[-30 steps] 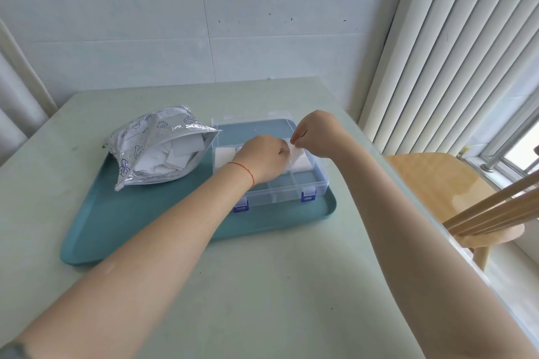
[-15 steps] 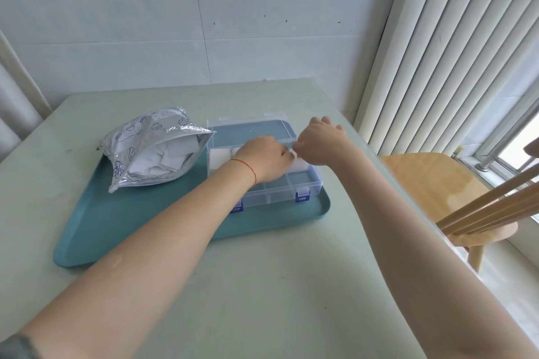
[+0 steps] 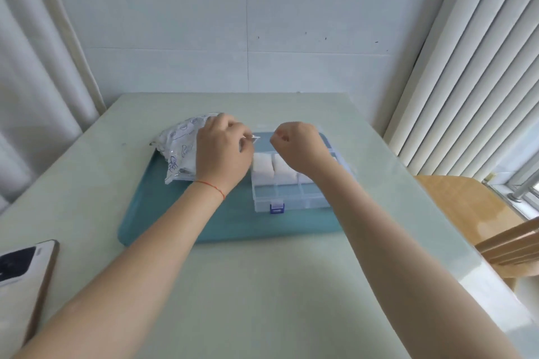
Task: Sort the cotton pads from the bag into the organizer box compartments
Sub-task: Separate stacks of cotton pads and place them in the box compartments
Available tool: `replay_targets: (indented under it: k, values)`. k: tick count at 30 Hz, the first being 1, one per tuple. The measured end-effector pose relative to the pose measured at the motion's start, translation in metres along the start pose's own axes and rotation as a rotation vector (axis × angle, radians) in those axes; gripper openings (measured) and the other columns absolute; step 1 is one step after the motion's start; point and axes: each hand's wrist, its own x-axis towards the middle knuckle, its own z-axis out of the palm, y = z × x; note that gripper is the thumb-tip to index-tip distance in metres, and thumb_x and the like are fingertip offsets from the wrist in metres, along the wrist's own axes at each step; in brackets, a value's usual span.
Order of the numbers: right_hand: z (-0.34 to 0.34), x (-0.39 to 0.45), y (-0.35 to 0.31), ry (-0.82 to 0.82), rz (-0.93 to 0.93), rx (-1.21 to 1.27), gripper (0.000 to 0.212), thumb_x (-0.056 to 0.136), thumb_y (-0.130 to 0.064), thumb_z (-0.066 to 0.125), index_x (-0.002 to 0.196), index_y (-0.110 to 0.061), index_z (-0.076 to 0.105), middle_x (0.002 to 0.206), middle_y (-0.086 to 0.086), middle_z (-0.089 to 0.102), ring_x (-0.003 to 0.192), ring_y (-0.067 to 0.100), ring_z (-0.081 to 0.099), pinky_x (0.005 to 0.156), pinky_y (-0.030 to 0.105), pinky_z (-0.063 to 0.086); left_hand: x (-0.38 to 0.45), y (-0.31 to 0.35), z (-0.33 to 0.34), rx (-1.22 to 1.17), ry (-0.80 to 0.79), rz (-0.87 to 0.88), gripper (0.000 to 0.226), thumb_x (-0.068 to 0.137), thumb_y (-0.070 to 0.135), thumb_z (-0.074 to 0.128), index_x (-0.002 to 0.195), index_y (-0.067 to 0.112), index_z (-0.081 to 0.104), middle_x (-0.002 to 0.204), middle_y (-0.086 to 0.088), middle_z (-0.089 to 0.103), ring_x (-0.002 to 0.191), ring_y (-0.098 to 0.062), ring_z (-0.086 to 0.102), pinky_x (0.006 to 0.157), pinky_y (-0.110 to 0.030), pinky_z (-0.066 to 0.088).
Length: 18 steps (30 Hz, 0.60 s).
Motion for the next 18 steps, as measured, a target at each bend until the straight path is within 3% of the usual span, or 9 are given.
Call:
replay_targets:
  k: [3, 7, 12, 16, 18]
  values:
    - [0.020, -0.002, -0.038, -0.196, 0.186, 0.354, 0.022, 0.090, -0.012, 0.047, 0.086, 0.002, 0.064, 0.070, 0.014, 0.064, 0.049, 0.018, 0.050, 0.049, 0.021, 0.041, -0.008, -0.036, -0.021, 0.124, 0.030, -0.147, 0.024, 0.070, 0.008, 0.068, 0.093, 0.015, 0.068, 0.095, -0.011, 0.059, 0.091, -0.035, 0.055, 0.073, -0.037, 0.037]
    - [0.038, -0.002, -0.078, -0.371, 0.452, 0.699, 0.016, 0.094, 0.004, 0.035, 0.096, 0.005, 0.051, 0.073, 0.013, 0.065, 0.041, 0.018, 0.057, 0.037, 0.020, 0.045, -0.013, -0.066, -0.039, 0.037, -0.064, -0.224, 0.012, 0.076, 0.013, 0.071, 0.088, 0.014, 0.070, 0.086, -0.008, 0.068, 0.085, -0.033, 0.061, 0.072, -0.038, 0.047]
    - [0.062, 0.005, -0.098, -0.272, 0.629, 0.993, 0.023, 0.099, 0.007, 0.030, 0.117, 0.008, 0.045, 0.078, 0.019, 0.062, 0.061, 0.026, 0.061, 0.046, 0.027, 0.054, -0.013, -0.071, -0.045, -0.127, -0.125, -0.323, 0.011, 0.082, 0.012, 0.064, 0.080, 0.016, 0.075, 0.077, 0.001, 0.070, 0.071, -0.021, 0.060, 0.061, -0.028, 0.042]
    - [0.078, 0.009, -0.101, -0.271, 0.703, 1.034, 0.034, 0.104, 0.000, 0.031, 0.136, 0.007, 0.039, 0.096, 0.025, 0.064, 0.065, 0.027, 0.060, 0.052, 0.030, 0.052, -0.009, -0.073, -0.045, -0.217, -0.152, -0.371, 0.012, 0.083, 0.015, 0.066, 0.075, 0.019, 0.074, 0.072, 0.005, 0.071, 0.069, -0.017, 0.061, 0.063, -0.026, 0.044]
    - [0.083, 0.011, -0.103, -0.269, 0.719, 1.033, 0.033, 0.105, -0.003, 0.033, 0.136, 0.005, 0.039, 0.089, 0.023, 0.062, 0.063, 0.027, 0.060, 0.048, 0.030, 0.052, -0.009, -0.074, -0.044, -0.254, -0.149, -0.389, 0.012, 0.083, 0.015, 0.067, 0.074, 0.019, 0.074, 0.071, 0.006, 0.071, 0.069, -0.016, 0.063, 0.067, -0.027, 0.048]
